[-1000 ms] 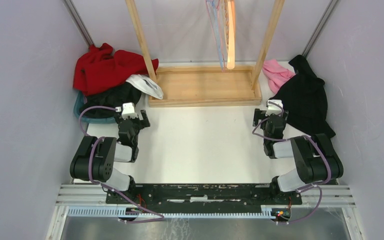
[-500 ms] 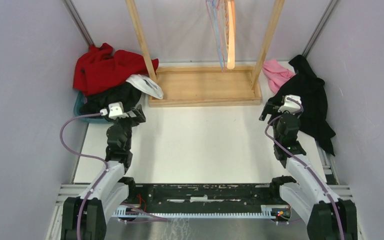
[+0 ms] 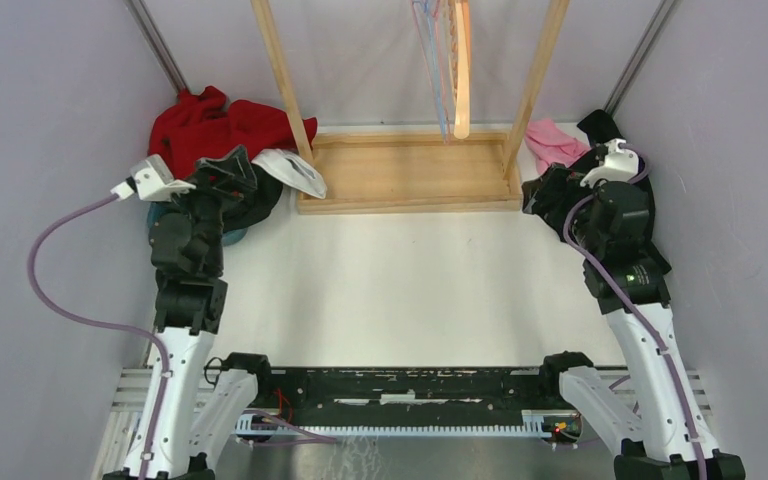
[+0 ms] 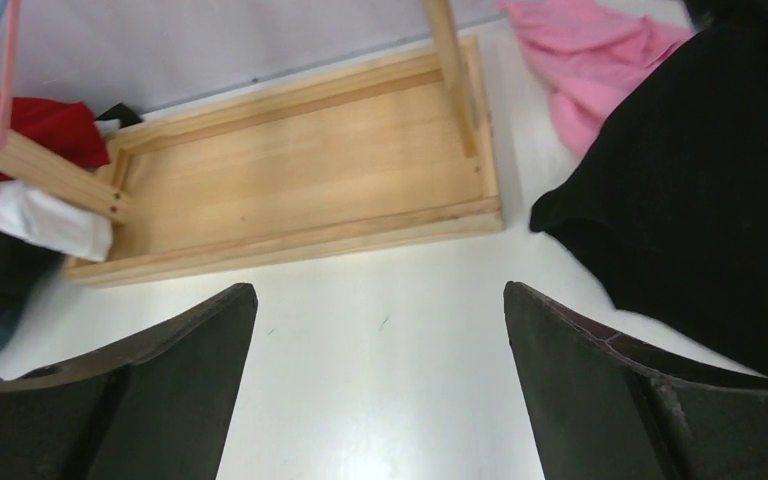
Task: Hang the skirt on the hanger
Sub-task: Pick up the skirt from the bin.
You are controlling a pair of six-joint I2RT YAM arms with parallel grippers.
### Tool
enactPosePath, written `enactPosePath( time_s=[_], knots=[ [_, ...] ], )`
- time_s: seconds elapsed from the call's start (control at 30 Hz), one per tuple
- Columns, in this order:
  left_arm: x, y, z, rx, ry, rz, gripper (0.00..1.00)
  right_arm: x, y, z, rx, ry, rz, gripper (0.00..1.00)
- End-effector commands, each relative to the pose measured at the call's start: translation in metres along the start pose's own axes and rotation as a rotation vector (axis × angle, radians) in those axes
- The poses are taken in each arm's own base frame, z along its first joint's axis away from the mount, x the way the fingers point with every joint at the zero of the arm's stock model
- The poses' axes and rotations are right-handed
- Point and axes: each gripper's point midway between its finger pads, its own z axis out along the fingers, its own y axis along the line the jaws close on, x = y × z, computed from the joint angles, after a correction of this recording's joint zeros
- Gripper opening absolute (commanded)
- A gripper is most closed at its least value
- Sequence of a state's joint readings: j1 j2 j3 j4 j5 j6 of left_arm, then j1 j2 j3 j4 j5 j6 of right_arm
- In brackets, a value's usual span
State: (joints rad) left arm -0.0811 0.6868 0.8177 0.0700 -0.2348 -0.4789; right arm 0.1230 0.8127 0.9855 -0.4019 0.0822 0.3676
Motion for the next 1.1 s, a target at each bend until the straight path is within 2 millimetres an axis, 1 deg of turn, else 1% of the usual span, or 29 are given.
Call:
enactPosePath(
  time_s=[0.0, 0.07, 0.13, 0.2, 0.27, 0.3, 0.37, 0.47, 0.53, 0.57, 0.6, 0.67, 0.77, 0.9, 0.93, 0.97, 1.0, 1.07],
  knots=[
    [-0.009, -0.017, -0.006, 0.037, 0.102, 0.058, 0.99, 0.014, 0.032, -0.016, -0.138, 0.133, 0.138, 1.00],
    [-0.014, -0.035, -0.010, 0.122, 0.102, 0.040, 0.99, 0.012, 0.055, -0.019, -0.271, 0.127, 0.153, 1.00],
    [-0.019, -0.044, -0.013, 0.149, 0.094, -0.029, 0.99, 0.012, 0.072, -0.023, -0.380, 0.113, 0.166, 1.00],
    [-0.024, -0.051, -0.017, 0.185, 0.084, -0.047, 0.99, 0.011, 0.085, -0.029, -0.473, 0.098, 0.162, 1.00],
    [-0.027, -0.055, -0.016, 0.186, 0.102, -0.042, 0.99, 0.013, 0.089, -0.031, -0.497, 0.103, 0.171, 1.00],
    [-0.025, -0.055, -0.012, 0.170, 0.134, -0.039, 0.99, 0.016, 0.088, -0.031, -0.498, 0.111, 0.176, 1.00],
    [-0.013, -0.056, -0.002, 0.146, 0.212, -0.036, 0.99, 0.025, 0.082, -0.029, -0.455, 0.151, 0.184, 1.00],
    [0.005, -0.049, 0.011, 0.093, 0.279, -0.068, 0.99, 0.035, 0.084, -0.031, -0.481, 0.209, 0.158, 1.00],
    [0.015, -0.046, 0.017, 0.084, 0.298, -0.065, 0.99, 0.043, 0.082, -0.029, -0.471, 0.246, 0.159, 1.00],
    [0.020, -0.043, 0.021, 0.067, 0.309, -0.060, 0.99, 0.049, 0.081, -0.028, -0.461, 0.269, 0.164, 1.00],
    [0.029, -0.034, 0.028, 0.019, 0.330, -0.056, 0.99, 0.056, 0.078, -0.026, -0.447, 0.293, 0.172, 1.00],
    [0.038, -0.020, 0.038, -0.064, 0.362, -0.034, 0.99, 0.070, 0.074, -0.024, -0.424, 0.346, 0.189, 1.00],
    [0.049, -0.004, 0.050, -0.153, 0.390, 0.001, 0.99, 0.088, 0.073, -0.025, -0.425, 0.387, 0.230, 1.00],
    [0.055, 0.026, 0.067, -0.311, 0.375, 0.074, 1.00, 0.103, 0.072, -0.026, -0.439, 0.387, 0.283, 0.97],
    [0.053, 0.035, 0.072, -0.365, 0.360, 0.095, 0.99, 0.108, 0.071, -0.025, -0.436, 0.391, 0.294, 0.95],
    [0.061, 0.044, 0.076, -0.406, 0.376, 0.111, 0.99, 0.110, 0.071, -0.025, -0.436, 0.394, 0.302, 0.94],
    [0.060, 0.052, 0.082, -0.455, 0.370, 0.120, 0.99, 0.114, 0.071, -0.024, -0.436, 0.400, 0.308, 0.92],
    [0.068, 0.063, 0.094, -0.521, 0.377, 0.132, 0.99, 0.120, 0.069, -0.021, -0.431, 0.412, 0.312, 0.90]
  ],
)
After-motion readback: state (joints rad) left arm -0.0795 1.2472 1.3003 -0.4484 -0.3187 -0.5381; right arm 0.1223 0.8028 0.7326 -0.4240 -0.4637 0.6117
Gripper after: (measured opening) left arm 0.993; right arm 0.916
